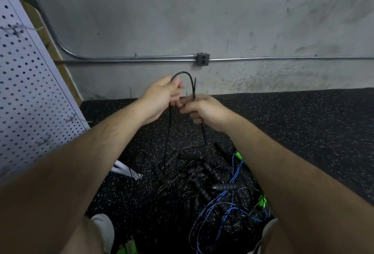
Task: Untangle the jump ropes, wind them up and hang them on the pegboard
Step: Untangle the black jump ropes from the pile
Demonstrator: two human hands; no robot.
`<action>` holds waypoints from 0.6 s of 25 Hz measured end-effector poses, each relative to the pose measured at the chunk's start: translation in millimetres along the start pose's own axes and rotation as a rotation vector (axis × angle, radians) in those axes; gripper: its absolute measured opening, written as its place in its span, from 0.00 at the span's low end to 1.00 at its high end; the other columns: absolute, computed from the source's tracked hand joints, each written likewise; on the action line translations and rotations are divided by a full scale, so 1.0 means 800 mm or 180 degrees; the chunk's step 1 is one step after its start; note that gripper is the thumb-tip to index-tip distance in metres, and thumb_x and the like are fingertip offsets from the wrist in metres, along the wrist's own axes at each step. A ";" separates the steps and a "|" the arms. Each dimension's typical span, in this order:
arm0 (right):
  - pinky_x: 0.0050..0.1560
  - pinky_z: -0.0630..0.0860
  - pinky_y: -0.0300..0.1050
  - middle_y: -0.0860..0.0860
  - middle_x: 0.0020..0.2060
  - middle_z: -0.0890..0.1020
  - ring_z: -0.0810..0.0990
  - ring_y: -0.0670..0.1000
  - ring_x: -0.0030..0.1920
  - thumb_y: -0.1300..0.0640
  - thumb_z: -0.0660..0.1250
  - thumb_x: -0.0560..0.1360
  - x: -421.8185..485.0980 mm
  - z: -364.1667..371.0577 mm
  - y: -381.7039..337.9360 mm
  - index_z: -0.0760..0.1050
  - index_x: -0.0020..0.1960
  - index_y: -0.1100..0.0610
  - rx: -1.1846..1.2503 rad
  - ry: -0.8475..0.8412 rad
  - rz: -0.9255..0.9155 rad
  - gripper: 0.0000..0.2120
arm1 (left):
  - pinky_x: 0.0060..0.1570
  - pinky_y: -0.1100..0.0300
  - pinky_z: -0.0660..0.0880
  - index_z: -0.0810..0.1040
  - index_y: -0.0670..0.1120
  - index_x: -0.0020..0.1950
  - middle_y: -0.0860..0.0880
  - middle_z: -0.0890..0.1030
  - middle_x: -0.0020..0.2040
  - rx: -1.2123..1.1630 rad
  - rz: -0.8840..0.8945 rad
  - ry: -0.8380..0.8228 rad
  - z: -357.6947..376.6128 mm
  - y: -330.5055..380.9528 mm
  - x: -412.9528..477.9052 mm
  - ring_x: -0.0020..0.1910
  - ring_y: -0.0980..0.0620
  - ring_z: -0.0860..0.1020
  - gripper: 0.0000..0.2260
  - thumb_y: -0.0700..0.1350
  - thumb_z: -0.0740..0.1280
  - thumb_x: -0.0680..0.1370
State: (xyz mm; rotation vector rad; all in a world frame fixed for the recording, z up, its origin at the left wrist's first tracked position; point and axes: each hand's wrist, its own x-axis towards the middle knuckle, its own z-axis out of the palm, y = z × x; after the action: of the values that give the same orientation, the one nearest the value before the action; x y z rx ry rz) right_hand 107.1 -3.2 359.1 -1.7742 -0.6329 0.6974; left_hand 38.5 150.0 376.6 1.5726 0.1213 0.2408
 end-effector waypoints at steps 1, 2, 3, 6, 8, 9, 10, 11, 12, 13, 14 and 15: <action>0.41 0.69 0.42 0.43 0.36 0.80 0.72 0.48 0.38 0.54 0.74 0.73 -0.002 0.009 0.005 0.81 0.57 0.52 -0.0228 -0.0220 0.0102 0.13 | 0.34 0.61 0.70 0.73 0.43 0.48 0.55 0.66 0.29 -0.0405 0.0081 -0.0012 0.001 0.010 0.004 0.29 0.56 0.66 0.12 0.44 0.55 0.87; 0.42 0.69 0.43 0.45 0.37 0.79 0.71 0.50 0.38 0.54 0.74 0.74 -0.005 0.018 0.008 0.81 0.55 0.53 -0.0364 -0.0374 0.0186 0.11 | 0.34 0.60 0.68 0.73 0.43 0.49 0.54 0.65 0.30 -0.0731 0.0129 -0.0050 0.003 0.019 0.005 0.29 0.55 0.65 0.11 0.43 0.54 0.87; 0.42 0.69 0.44 0.47 0.38 0.80 0.70 0.51 0.39 0.53 0.74 0.76 -0.006 0.026 0.011 0.81 0.52 0.54 -0.0391 -0.0426 0.0233 0.08 | 0.34 0.60 0.67 0.73 0.43 0.49 0.53 0.65 0.30 -0.0925 0.0156 -0.0055 0.003 0.025 0.007 0.30 0.55 0.64 0.11 0.43 0.54 0.87; 0.38 0.69 0.39 0.44 0.35 0.83 0.74 0.47 0.34 0.52 0.71 0.79 -0.005 0.037 0.006 0.82 0.47 0.58 -0.0299 0.0013 0.0025 0.09 | 0.41 0.59 0.74 0.77 0.44 0.52 0.51 0.74 0.36 -0.0441 0.0141 0.0160 0.001 0.027 0.008 0.36 0.54 0.74 0.14 0.47 0.54 0.87; 0.33 0.67 0.38 0.46 0.32 0.81 0.72 0.46 0.31 0.52 0.69 0.80 -0.002 0.033 -0.006 0.83 0.49 0.57 0.0057 0.0446 -0.0202 0.08 | 0.55 0.56 0.78 0.78 0.47 0.53 0.50 0.80 0.46 0.0441 0.0166 0.0533 -0.003 0.016 0.003 0.48 0.51 0.80 0.13 0.51 0.56 0.86; 0.30 0.66 0.38 0.47 0.31 0.80 0.70 0.46 0.29 0.53 0.69 0.80 -0.001 0.029 -0.014 0.83 0.49 0.56 0.0346 0.0585 -0.0285 0.08 | 0.59 0.58 0.77 0.77 0.48 0.53 0.49 0.80 0.51 0.0881 0.0321 0.0821 -0.005 0.011 -0.002 0.52 0.51 0.80 0.11 0.51 0.58 0.86; 0.28 0.65 0.38 0.48 0.32 0.79 0.69 0.45 0.27 0.53 0.68 0.80 0.000 0.025 -0.021 0.82 0.48 0.57 0.0626 0.0688 -0.0336 0.08 | 0.57 0.64 0.75 0.75 0.49 0.54 0.50 0.78 0.53 0.1260 0.0565 0.1122 -0.005 0.008 -0.009 0.53 0.54 0.79 0.07 0.50 0.60 0.85; 0.27 0.65 0.37 0.48 0.32 0.78 0.68 0.44 0.26 0.53 0.68 0.81 0.002 0.021 -0.028 0.82 0.48 0.57 0.0844 0.0778 -0.0360 0.08 | 0.53 0.70 0.73 0.73 0.50 0.54 0.50 0.77 0.54 0.1458 0.0761 0.1295 -0.006 0.007 -0.015 0.51 0.58 0.77 0.03 0.48 0.63 0.84; 0.26 0.65 0.36 0.48 0.33 0.77 0.68 0.43 0.26 0.53 0.67 0.81 0.004 0.017 -0.034 0.81 0.49 0.58 0.1012 0.0850 -0.0373 0.09 | 0.52 0.70 0.71 0.73 0.51 0.53 0.51 0.77 0.54 0.1447 0.0757 0.1195 -0.007 0.006 -0.021 0.50 0.60 0.76 0.02 0.47 0.65 0.83; 0.25 0.64 0.36 0.48 0.34 0.77 0.69 0.42 0.26 0.53 0.67 0.82 0.005 0.015 -0.040 0.81 0.51 0.59 0.1163 0.0886 -0.0393 0.10 | 0.53 0.65 0.72 0.74 0.52 0.53 0.52 0.79 0.54 0.1252 0.0560 0.0826 -0.007 0.003 -0.024 0.50 0.59 0.76 0.03 0.47 0.66 0.81; 0.24 0.64 0.35 0.48 0.35 0.77 0.69 0.42 0.26 0.53 0.66 0.82 0.006 0.012 -0.046 0.81 0.52 0.60 0.1315 0.0868 -0.0426 0.10 | 0.57 0.58 0.73 0.76 0.54 0.55 0.52 0.81 0.55 0.1137 0.0236 0.0308 -0.006 -0.003 -0.027 0.52 0.57 0.78 0.06 0.49 0.68 0.79; 0.23 0.63 0.35 0.48 0.34 0.76 0.68 0.42 0.26 0.54 0.66 0.82 0.007 0.010 -0.051 0.81 0.52 0.60 0.1451 0.0826 -0.0478 0.10 | 0.61 0.53 0.73 0.77 0.54 0.59 0.53 0.82 0.56 0.1274 -0.0097 -0.0216 -0.005 -0.011 -0.031 0.54 0.55 0.79 0.09 0.49 0.68 0.79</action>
State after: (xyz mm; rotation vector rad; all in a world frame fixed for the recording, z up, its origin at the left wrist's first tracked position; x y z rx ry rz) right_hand 101.9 17.7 395.1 -1.3483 -0.3873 0.4534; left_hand 14.0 148.4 365.7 1.9731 0.1466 0.1439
